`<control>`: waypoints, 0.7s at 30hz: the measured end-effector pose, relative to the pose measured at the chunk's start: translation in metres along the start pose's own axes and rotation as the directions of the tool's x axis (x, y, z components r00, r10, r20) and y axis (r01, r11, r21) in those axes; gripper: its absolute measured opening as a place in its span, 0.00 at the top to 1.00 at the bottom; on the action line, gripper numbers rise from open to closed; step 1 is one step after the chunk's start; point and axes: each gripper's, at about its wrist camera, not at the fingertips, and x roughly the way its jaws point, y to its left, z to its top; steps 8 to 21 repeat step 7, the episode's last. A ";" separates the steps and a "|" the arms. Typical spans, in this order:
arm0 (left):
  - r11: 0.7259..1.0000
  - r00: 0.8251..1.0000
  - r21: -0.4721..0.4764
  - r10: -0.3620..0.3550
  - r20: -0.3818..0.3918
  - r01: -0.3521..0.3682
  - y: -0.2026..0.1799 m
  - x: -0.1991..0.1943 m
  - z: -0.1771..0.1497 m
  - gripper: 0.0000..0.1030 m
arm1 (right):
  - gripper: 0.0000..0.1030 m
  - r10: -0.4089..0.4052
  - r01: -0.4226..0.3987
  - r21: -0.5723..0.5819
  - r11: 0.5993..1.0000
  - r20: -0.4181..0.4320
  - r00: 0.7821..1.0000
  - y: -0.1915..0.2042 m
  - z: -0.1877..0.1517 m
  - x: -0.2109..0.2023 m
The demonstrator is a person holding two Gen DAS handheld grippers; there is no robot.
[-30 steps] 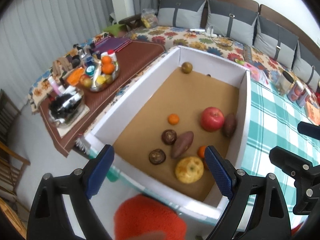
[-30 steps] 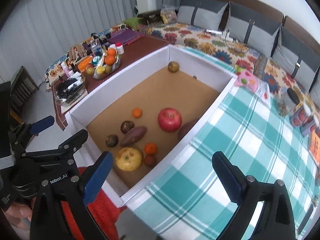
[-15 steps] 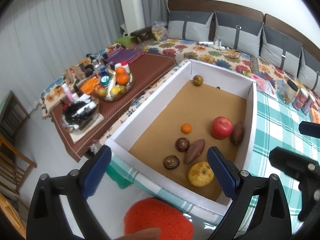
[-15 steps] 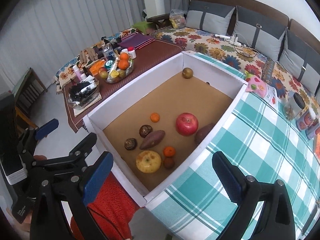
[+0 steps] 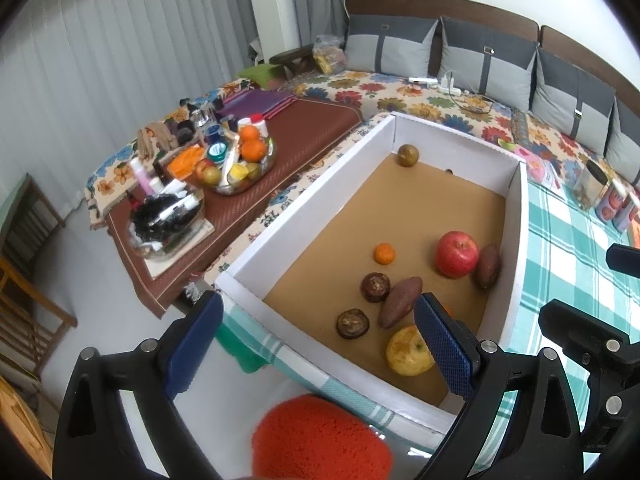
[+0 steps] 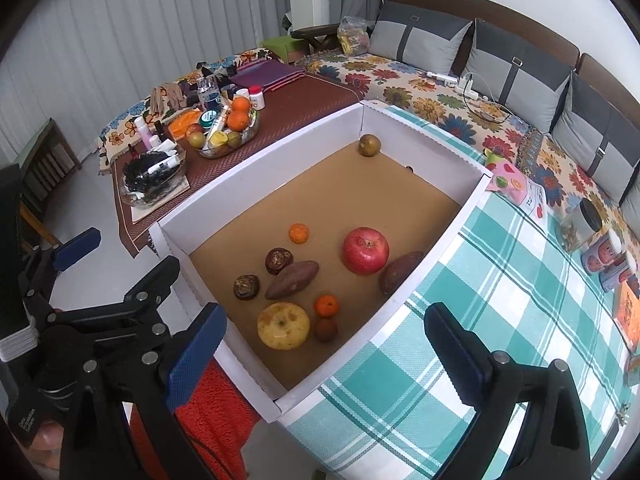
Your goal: Organize fruits
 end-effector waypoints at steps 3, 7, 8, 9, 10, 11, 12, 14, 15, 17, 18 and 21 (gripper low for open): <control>1.000 1.000 -0.001 -0.004 -0.011 0.004 -0.001 0.001 -0.002 0.05 | 0.04 0.002 -0.002 0.001 1.000 -0.001 1.000 0.000 0.000 0.002; 1.000 1.000 -0.009 -0.002 -0.007 0.002 0.001 0.002 -0.002 0.05 | 0.04 0.004 -0.004 0.001 1.000 0.001 1.000 0.001 0.001 0.003; 1.000 1.000 -0.009 -0.002 -0.007 0.002 0.001 0.002 -0.002 0.05 | 0.04 0.004 -0.004 0.001 1.000 0.001 1.000 0.001 0.001 0.003; 1.000 1.000 -0.009 -0.002 -0.007 0.002 0.001 0.002 -0.002 0.05 | 0.04 0.004 -0.004 0.001 1.000 0.001 1.000 0.001 0.001 0.003; 1.000 1.000 -0.009 -0.002 -0.007 0.002 0.001 0.002 -0.002 0.05 | 0.04 0.004 -0.004 0.001 1.000 0.001 1.000 0.001 0.001 0.003; 1.000 1.000 -0.009 -0.002 -0.007 0.002 0.001 0.002 -0.002 0.05 | 0.04 0.004 -0.004 0.001 1.000 0.001 1.000 0.001 0.001 0.003; 1.000 1.000 -0.009 -0.002 -0.007 0.002 0.001 0.002 -0.002 0.05 | 0.04 0.004 -0.004 0.001 1.000 0.001 1.000 0.001 0.001 0.003; 1.000 1.000 -0.009 -0.002 -0.007 0.002 0.001 0.002 -0.002 0.05 | 0.04 0.004 -0.004 0.001 1.000 0.001 1.000 0.001 0.001 0.003; 1.000 1.000 -0.009 -0.002 -0.007 0.002 0.001 0.002 -0.002 0.05 | 0.04 0.004 -0.004 0.001 1.000 0.001 1.000 0.001 0.001 0.003; 1.000 1.000 -0.009 -0.002 -0.007 0.002 0.001 0.002 -0.002 0.05 | 0.04 0.004 -0.004 0.001 1.000 0.001 1.000 0.001 0.001 0.003; 1.000 1.000 -0.009 -0.002 -0.007 0.002 0.001 0.002 -0.002 0.05 | 0.04 0.004 -0.004 0.001 1.000 0.001 1.000 0.001 0.001 0.003; 1.000 1.000 -0.009 -0.002 -0.007 0.002 0.001 0.002 -0.002 0.05 | 0.04 0.004 -0.004 0.001 1.000 0.001 1.000 0.001 0.001 0.003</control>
